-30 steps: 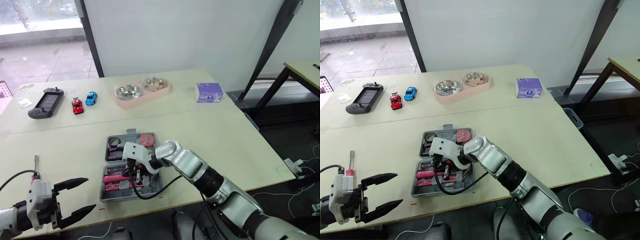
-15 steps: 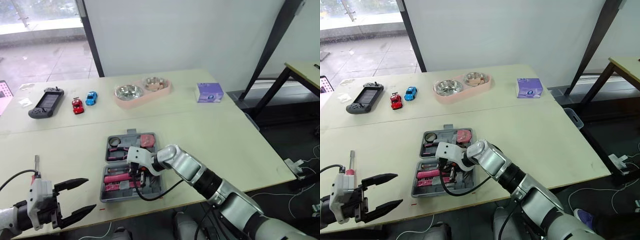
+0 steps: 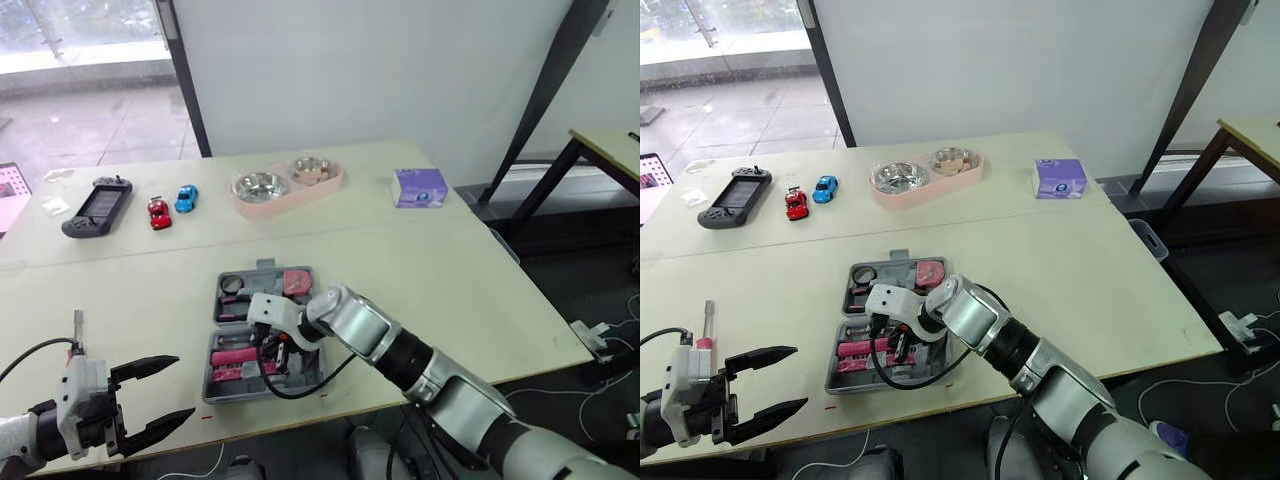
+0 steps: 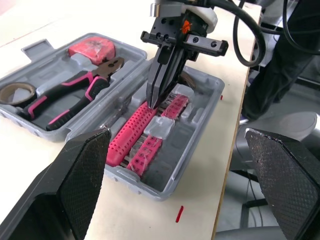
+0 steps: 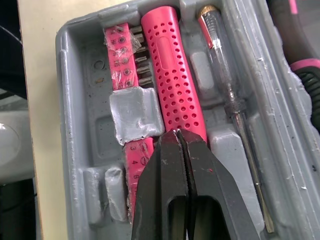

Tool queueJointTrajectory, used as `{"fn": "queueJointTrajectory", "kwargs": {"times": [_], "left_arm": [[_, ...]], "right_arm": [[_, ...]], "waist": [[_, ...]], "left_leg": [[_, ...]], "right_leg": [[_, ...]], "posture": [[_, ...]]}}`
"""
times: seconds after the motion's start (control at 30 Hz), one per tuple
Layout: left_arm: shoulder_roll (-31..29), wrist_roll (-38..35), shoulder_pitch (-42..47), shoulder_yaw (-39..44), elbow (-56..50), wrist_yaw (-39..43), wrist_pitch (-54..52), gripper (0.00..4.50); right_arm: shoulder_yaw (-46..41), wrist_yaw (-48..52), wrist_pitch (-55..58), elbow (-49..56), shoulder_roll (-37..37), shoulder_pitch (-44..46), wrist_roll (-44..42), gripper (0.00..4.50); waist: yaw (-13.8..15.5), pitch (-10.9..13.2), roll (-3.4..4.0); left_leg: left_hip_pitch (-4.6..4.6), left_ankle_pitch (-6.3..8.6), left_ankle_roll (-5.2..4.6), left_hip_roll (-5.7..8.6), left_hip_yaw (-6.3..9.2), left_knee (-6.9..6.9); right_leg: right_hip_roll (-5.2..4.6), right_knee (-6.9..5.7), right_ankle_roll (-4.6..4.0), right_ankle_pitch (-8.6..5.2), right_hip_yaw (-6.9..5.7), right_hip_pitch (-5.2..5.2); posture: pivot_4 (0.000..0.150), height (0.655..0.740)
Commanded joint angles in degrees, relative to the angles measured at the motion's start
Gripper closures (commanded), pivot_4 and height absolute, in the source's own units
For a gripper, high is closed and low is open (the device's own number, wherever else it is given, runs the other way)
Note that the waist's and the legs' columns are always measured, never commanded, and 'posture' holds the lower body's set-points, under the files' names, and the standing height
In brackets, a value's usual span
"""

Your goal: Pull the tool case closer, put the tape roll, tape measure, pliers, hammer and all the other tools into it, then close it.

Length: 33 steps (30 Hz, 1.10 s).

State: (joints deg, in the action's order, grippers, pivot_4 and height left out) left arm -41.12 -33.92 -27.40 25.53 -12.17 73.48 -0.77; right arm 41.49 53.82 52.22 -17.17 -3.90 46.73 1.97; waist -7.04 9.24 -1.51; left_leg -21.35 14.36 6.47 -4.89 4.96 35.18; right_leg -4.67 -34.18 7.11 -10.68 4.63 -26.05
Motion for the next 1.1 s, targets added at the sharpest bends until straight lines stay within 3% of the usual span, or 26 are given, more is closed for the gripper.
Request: {"fn": "queueJointTrajectory", "kwargs": {"times": [0.03,0.3,0.37,0.47,0.6,0.73,0.9,1.0,1.1], "left_arm": [[-0.66,-0.63,-0.32,1.51,-1.71,-0.02,0.06,0.0],[-0.7,-0.77,-0.5,1.62,-2.13,-0.24,-0.19,0.0],[-0.65,-0.85,-0.56,1.64,-2.24,-0.35,-0.26,0.0],[-0.45,-0.96,-0.68,1.84,-2.3,-0.71,-0.35,0.0],[-0.08,-1.65,-0.63,4.53,0.09,-2.68,-0.97,0.0],[0.59,-1.97,-1.88,7.96,2.42,-4.06,-1.46,0.0],[-0.09,0.77,-5.13,14.78,12.61,-3.94,2.21,0.0],[-2.24,1.8,-5.4,19.25,20.18,-3.9,4.49,0.0],[-5.24,3.07,-5.76,23.11,29.58,-2.78,7.91,0.0]], "right_arm": [[4.53,-0.73,4.42,-9.92,-1.44,-3.73,2.34,4.46],[-0.75,0.6,1.93,-8.85,0.64,-3.65,-0.78,4.46],[-3.23,0.76,-7.12,-4.48,0.22,-4.69,-1.53,4.46],[-9.57,1.83,-8.81,3.39,0.31,-5.71,-5.84,4.46],[-16.97,1.92,-12.75,21.09,-5.01,-8.44,-9.71,4.46],[-27.02,0.93,-8.15,33.43,-12.17,-12.42,-15.1,4.46],[-43.95,2.8,-9.94,34.72,-28.25,-25.72,-18.81,4.46],[-52.2,4.35,-14.62,30.11,-34.3,-33.42,-20.22,3.33],[-59.43,6.82,-20.2,24.75,-38.29,-39.67,-21.77,1.76]], "waist": [[-0.08,-0.24,0.11],[-0.25,-0.63,0.44],[-0.29,-0.65,0.38],[-0.34,-0.48,0.25],[-0.19,0.2,0.01],[0.14,0.26,-0.1],[1.49,0.44,-0.59],[1.64,0.73,-0.71],[1.44,0.9,-0.78]], "left_leg": [[0.04,0.0,0.0,0.0,0.0,-0.01],[0.23,0.13,0.21,0.0,0.0,-0.01],[0.12,0.12,0.19,0.0,0.0,-0.02],[-0.11,0.02,0.03,0.0,0.0,-0.07],[-0.3,0.01,0.01,0.0,0.0,-0.14],[-0.53,0.01,0.0,0.0,0.02,-0.17],[-0.71,0.26,0.27,0.01,-0.03,-0.02],[-0.76,0.27,0.27,0.0,-0.06,-0.01],[-0.74,0.29,0.27,0.0,-0.07,0.03]], "right_leg": [[0.0,0.01,0.0,0.0,0.0,0.03],[-0.01,0.11,0.01,-0.02,-0.01,-0.07],[-0.01,0.12,0.01,-0.02,-0.01,-0.09],[0.01,0.05,0.01,-0.02,-0.01,-0.26],[0.03,-0.05,0.01,-0.01,-0.01,-0.47],[0.03,-0.04,0.03,-0.01,-0.02,-0.62],[-0.02,0.24,0.09,-0.07,-0.02,-0.63],[-0.03,0.34,0.08,-0.07,-0.02,-0.68],[-0.03,0.35,0.08,-0.08,-0.02,-0.7]], "posture": [[0.15,0.7387],[0.15,0.7387],[0.15,0.7387],[0.15,0.7387],[0.15,0.7387],[0.15,0.7387],[0.15,0.7387],[0.15,0.7387],[0.15,0.7387]]}}
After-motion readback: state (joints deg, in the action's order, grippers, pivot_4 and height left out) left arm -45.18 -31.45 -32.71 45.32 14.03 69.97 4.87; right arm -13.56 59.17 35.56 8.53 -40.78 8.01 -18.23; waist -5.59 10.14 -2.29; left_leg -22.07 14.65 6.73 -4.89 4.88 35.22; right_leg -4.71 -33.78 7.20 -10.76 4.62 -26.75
